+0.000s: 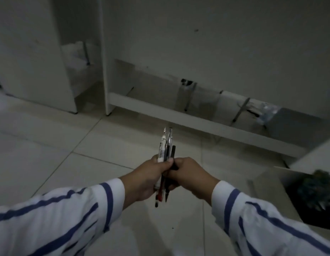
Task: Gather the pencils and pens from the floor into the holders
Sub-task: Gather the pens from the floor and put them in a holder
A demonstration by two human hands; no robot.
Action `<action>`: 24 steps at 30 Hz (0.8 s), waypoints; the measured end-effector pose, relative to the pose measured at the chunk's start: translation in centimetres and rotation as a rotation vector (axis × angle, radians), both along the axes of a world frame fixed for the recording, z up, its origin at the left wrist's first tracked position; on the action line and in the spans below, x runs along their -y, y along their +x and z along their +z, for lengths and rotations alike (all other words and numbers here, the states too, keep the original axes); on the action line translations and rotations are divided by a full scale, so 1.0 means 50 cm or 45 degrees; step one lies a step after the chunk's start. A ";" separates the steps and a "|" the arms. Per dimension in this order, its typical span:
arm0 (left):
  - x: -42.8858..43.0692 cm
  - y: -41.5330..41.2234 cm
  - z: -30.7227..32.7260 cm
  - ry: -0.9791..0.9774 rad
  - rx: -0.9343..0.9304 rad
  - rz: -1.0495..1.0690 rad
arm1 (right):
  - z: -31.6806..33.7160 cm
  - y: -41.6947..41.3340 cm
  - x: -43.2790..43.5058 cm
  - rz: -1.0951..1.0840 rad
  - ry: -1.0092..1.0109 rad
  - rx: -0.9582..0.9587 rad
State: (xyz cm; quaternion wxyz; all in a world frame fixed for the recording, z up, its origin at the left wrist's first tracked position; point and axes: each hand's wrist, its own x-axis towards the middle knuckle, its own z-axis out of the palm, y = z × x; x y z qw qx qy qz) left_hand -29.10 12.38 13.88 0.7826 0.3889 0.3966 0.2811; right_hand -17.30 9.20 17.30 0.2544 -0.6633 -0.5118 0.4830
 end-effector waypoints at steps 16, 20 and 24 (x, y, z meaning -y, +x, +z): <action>0.338 0.707 0.157 -0.038 0.079 -0.338 | 0.128 0.674 0.408 -0.524 0.163 -0.126; 0.374 0.848 0.131 -0.002 0.041 -0.372 | 0.113 0.801 0.455 -0.590 0.195 0.015; 0.401 0.976 0.117 0.143 -0.002 -0.462 | 0.080 0.921 0.491 -0.721 0.256 0.139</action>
